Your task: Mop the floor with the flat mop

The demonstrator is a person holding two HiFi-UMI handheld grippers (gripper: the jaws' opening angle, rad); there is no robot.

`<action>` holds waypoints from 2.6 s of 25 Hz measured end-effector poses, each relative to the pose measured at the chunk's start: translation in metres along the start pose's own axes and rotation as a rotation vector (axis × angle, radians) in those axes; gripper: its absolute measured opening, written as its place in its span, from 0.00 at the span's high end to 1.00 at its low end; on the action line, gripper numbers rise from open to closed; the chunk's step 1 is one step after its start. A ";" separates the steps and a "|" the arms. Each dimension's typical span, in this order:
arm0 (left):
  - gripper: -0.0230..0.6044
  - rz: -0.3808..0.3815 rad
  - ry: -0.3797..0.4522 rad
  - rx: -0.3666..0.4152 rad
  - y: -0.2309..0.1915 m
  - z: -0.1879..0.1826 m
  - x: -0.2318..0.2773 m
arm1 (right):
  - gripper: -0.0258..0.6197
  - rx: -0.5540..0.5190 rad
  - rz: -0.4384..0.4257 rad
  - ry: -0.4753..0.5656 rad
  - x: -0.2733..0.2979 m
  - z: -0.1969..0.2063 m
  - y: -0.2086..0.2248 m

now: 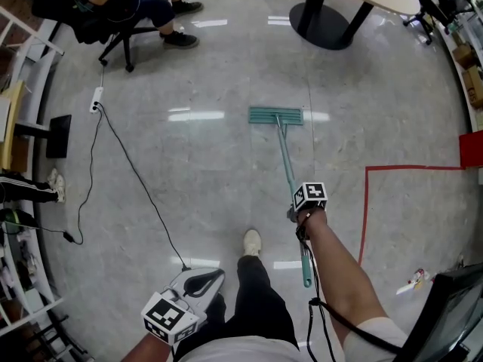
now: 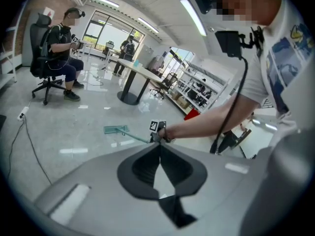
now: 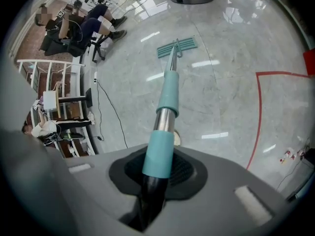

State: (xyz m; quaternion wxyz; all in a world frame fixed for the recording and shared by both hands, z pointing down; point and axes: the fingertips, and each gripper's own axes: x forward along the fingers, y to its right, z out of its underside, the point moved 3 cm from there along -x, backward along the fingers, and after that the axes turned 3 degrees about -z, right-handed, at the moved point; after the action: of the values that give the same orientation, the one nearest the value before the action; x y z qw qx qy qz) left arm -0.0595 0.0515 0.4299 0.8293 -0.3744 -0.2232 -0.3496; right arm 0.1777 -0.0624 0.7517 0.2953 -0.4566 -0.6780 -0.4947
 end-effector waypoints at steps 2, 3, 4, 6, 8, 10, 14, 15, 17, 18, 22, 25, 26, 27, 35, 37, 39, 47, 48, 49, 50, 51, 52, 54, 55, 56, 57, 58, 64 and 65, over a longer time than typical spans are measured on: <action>0.96 -0.011 0.002 -0.009 -0.002 -0.001 0.000 | 0.87 -0.006 0.003 0.006 -0.003 -0.017 -0.001; 0.96 -0.015 0.000 -0.013 -0.002 0.000 0.000 | 0.87 -0.009 0.004 0.007 -0.004 -0.024 -0.001; 0.96 -0.018 -0.002 -0.017 -0.001 -0.001 0.000 | 0.87 -0.011 0.006 0.008 -0.007 -0.030 -0.001; 0.96 -0.022 -0.003 -0.019 0.000 -0.003 0.001 | 0.87 -0.015 0.014 0.014 -0.015 -0.047 0.002; 0.96 -0.023 -0.004 -0.021 -0.002 -0.004 0.003 | 0.87 -0.017 0.018 0.024 -0.023 -0.063 0.002; 0.96 -0.024 -0.008 -0.023 -0.004 0.000 0.003 | 0.87 -0.015 0.016 0.026 -0.026 -0.071 -0.001; 0.96 -0.005 -0.016 -0.015 -0.001 0.003 0.006 | 0.87 0.000 0.015 0.037 -0.033 -0.072 0.001; 0.96 0.002 -0.017 -0.012 0.000 0.003 0.008 | 0.87 0.002 0.015 0.042 -0.035 -0.071 0.002; 0.96 0.015 -0.016 -0.009 0.002 0.002 0.009 | 0.87 0.006 0.009 0.055 -0.037 -0.067 0.004; 0.96 0.019 -0.015 -0.010 0.002 0.002 0.009 | 0.87 0.009 -0.002 0.062 -0.038 -0.064 0.003; 0.96 0.034 -0.014 0.003 0.002 0.000 0.008 | 0.88 0.025 -0.055 0.078 -0.037 -0.040 -0.005; 0.96 0.056 -0.017 0.014 0.005 0.004 0.008 | 0.88 0.030 -0.080 0.085 -0.031 -0.004 -0.003; 0.96 0.062 -0.018 0.019 0.005 0.005 0.008 | 0.88 0.029 -0.085 0.087 -0.027 0.010 -0.002; 0.96 0.068 -0.017 0.023 0.005 0.006 0.008 | 0.88 0.031 -0.089 0.088 -0.024 0.024 -0.001; 0.96 0.128 -0.019 0.058 0.003 0.012 -0.001 | 0.88 0.094 -0.102 0.069 0.004 0.151 0.007; 0.96 0.144 -0.029 0.071 0.003 0.016 -0.004 | 0.88 0.115 -0.104 0.070 0.009 0.181 0.009; 0.96 0.156 -0.041 0.085 0.003 0.022 -0.007 | 0.88 0.137 -0.109 0.068 0.015 0.210 0.011; 0.96 0.189 -0.056 0.132 0.015 0.038 -0.017 | 0.88 0.141 -0.050 0.018 0.034 0.287 0.033; 0.96 0.191 -0.057 0.135 0.017 0.040 -0.018 | 0.88 0.134 -0.042 0.012 0.037 0.290 0.035; 0.96 0.193 -0.058 0.138 0.018 0.043 -0.019 | 0.88 0.127 -0.035 0.006 0.039 0.291 0.036; 0.96 0.194 -0.059 0.138 0.019 0.046 -0.020 | 0.88 0.120 -0.031 0.001 0.042 0.291 0.035; 0.96 0.195 -0.059 0.138 0.020 0.049 -0.021 | 0.88 0.114 -0.030 -0.005 0.045 0.288 0.034; 0.96 0.195 -0.060 0.135 0.022 0.051 -0.022 | 0.88 0.108 -0.028 -0.012 0.048 0.285 0.033; 0.96 0.190 -0.062 0.130 0.023 0.055 -0.023 | 0.88 0.086 -0.014 -0.027 0.054 0.275 0.029; 0.96 0.186 -0.063 0.127 0.024 0.056 -0.023 | 0.88 0.073 -0.008 -0.034 0.056 0.270 0.027; 0.96 0.182 -0.062 0.123 0.024 0.056 -0.024 | 0.87 0.061 -0.005 -0.039 0.058 0.265 0.023; 0.96 0.177 -0.059 0.118 0.024 0.057 -0.025 | 0.87 0.054 -0.006 -0.043 0.059 0.262 0.019; 0.96 0.172 -0.056 0.112 0.024 0.056 -0.026 | 0.87 0.052 -0.011 -0.046 0.061 0.259 0.015; 0.96 0.137 -0.027 0.079 0.022 0.047 -0.026 | 0.87 0.069 -0.040 -0.037 0.057 0.229 0.000; 0.96 0.133 -0.025 0.074 0.022 0.046 -0.025 | 0.87 0.068 -0.040 -0.035 0.056 0.221 0.000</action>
State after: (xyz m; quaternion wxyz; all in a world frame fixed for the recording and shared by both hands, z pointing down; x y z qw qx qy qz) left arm -0.0647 0.1081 0.4326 0.8611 -0.3617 -0.2210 -0.2808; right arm 0.1660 0.1640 0.7244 0.2886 -0.4411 -0.7084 -0.4693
